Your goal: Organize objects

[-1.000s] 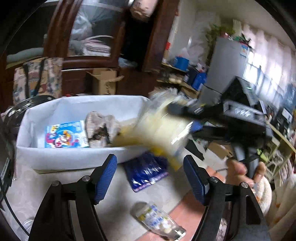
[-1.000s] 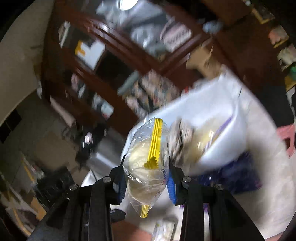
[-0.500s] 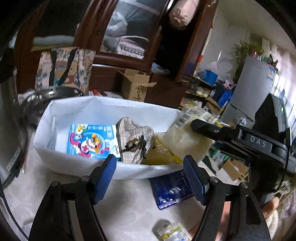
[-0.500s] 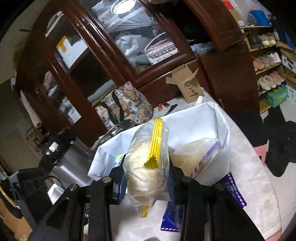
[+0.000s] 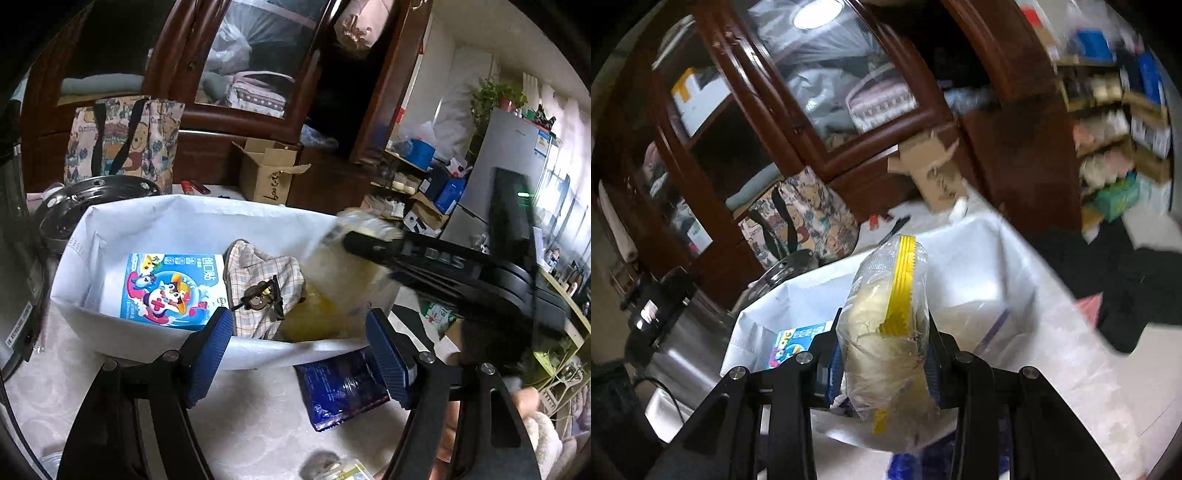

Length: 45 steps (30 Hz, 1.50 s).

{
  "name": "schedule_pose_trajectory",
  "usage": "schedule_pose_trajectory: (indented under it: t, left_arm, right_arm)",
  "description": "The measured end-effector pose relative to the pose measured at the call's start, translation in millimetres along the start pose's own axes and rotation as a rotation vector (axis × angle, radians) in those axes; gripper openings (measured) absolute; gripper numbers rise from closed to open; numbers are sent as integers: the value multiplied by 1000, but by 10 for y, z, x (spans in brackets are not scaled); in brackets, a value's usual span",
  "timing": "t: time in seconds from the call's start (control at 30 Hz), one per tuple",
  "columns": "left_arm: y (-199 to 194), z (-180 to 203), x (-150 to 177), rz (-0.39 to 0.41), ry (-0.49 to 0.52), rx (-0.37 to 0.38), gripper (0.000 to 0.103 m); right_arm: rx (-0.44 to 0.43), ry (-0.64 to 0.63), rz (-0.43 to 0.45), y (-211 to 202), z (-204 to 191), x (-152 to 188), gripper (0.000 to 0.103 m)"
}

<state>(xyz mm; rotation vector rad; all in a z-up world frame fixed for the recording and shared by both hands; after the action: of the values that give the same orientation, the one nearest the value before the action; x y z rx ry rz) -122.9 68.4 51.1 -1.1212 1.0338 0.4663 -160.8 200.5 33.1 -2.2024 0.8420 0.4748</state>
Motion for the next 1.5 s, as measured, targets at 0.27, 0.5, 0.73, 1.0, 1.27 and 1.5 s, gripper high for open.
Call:
schedule_pose_trajectory:
  t: [0.27,0.5,0.73,1.0,1.27,1.5]
  left_arm:
    - [14,-139,48,-17,-34,-31,73]
    - [64,-199,119,-41,-39,-61,72]
    - [18,-194,156,-32,-25,-78,72]
    - [-135,-117,123,-3,-14,-74,72]
    - [-183,27,203,-27,22,-105,72]
    - [-137,4,246,-45,1,-125,72]
  right_arm:
    - [42,2,-49,408,-99,32,35]
    - [92,-108,-98,679,-231,220,34]
    - [73,-44,-116,556,-156,109,49]
    - [143,-90,-21,121,-96,-17,60]
    - [221,-285,85,-160,-197,240,60]
    - [311,-436,189,-201,-255,375,62]
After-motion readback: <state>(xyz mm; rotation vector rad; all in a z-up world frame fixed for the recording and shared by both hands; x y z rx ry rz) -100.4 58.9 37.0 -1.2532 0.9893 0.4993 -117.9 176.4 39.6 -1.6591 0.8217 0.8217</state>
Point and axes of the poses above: each gripper's, at about its wrist camera, not at the fingertips, and y roughly the way its jaws point, z to its right, x to its underside, the point moved 8 cm from there along y, roughly the way its jaws point, and after that the axes turned 15 degrees about y, right-handed, at the moved point
